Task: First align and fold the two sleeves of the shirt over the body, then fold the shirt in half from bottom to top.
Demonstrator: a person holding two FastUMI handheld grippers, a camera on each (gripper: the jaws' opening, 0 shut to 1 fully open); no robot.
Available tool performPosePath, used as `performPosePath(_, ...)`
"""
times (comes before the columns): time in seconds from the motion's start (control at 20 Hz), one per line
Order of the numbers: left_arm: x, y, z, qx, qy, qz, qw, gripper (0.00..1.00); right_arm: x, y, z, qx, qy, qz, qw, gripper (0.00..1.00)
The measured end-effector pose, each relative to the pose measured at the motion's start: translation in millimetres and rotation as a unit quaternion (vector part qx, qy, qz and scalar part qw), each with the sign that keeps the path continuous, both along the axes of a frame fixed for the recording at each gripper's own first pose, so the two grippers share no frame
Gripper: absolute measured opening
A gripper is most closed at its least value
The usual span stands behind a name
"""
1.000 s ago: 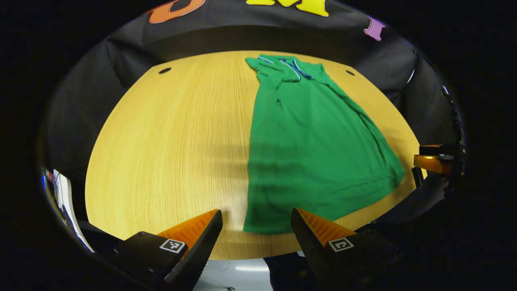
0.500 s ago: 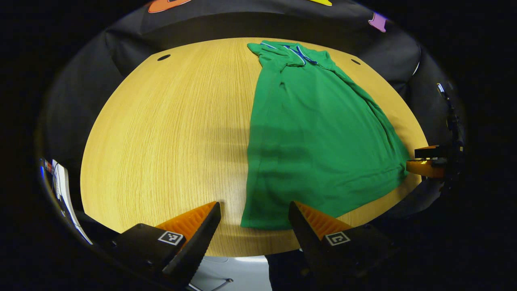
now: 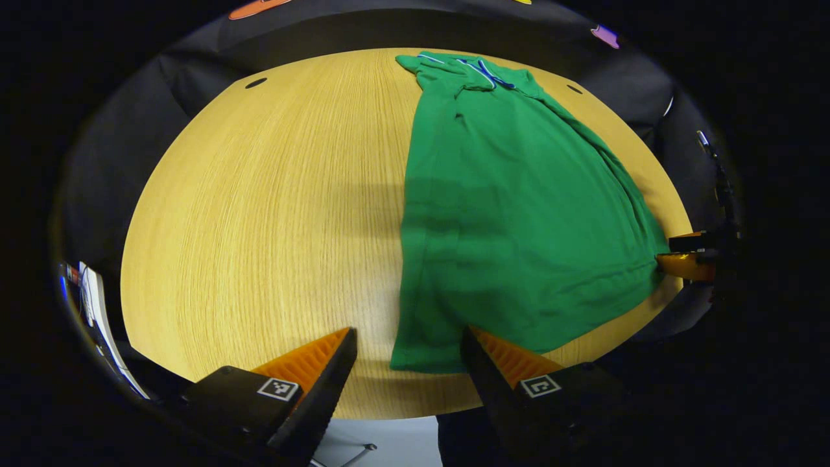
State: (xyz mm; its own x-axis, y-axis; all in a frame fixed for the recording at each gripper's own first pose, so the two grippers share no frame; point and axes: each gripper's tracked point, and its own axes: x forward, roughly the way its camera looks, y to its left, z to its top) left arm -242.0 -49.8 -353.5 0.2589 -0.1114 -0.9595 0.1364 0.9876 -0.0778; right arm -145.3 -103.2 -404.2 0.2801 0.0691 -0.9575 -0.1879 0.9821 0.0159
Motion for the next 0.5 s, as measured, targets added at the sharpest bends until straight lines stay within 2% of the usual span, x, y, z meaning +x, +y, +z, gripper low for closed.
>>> performPosePath(0.05, -1, -2, 0, 0.002, 0.006, -0.004, 1.000, 1.00, 0, 2, -1, 0.000, 0.003, -0.001, 1.000, 0.91)
performPosePath(0.2, -5, -8, 0, 0.003, 0.035, -0.017, 0.999, 1.00, 3, 5, -1, 0.004, 0.010, 0.000, 1.000, 0.69)
performPosePath(0.25, -6, -9, 0, 0.000, 0.040, -0.017, 0.999, 1.00, 2, 6, 0, 0.007, 0.013, 0.000, 1.000, 0.52)
performPosePath(0.3, -6, -9, -1, -0.003, 0.043, -0.019, 0.999, 0.92, 1, 9, 0, 0.014, 0.016, -0.001, 1.000, 0.49)
performPosePath(0.35, -6, -9, 0, -0.006, 0.048, -0.021, 0.999, 0.86, -1, 8, 0, 0.014, 0.020, -0.002, 1.000, 0.37)
performPosePath(0.4, -8, -10, 0, -0.011, 0.054, -0.020, 0.998, 0.68, 2, 12, 3, 0.026, 0.020, -0.002, 0.999, 0.24)
performPosePath(0.45, -10, -12, 1, -0.020, 0.058, -0.014, 0.998, 0.59, -3, 13, -1, 0.025, 0.026, -0.005, 0.999, 0.15)
performPosePath(0.5, -10, -15, 0, -0.033, 0.057, -0.003, 0.998, 0.33, -1, 14, -6, 0.025, 0.027, -0.003, 0.999, 0.06)
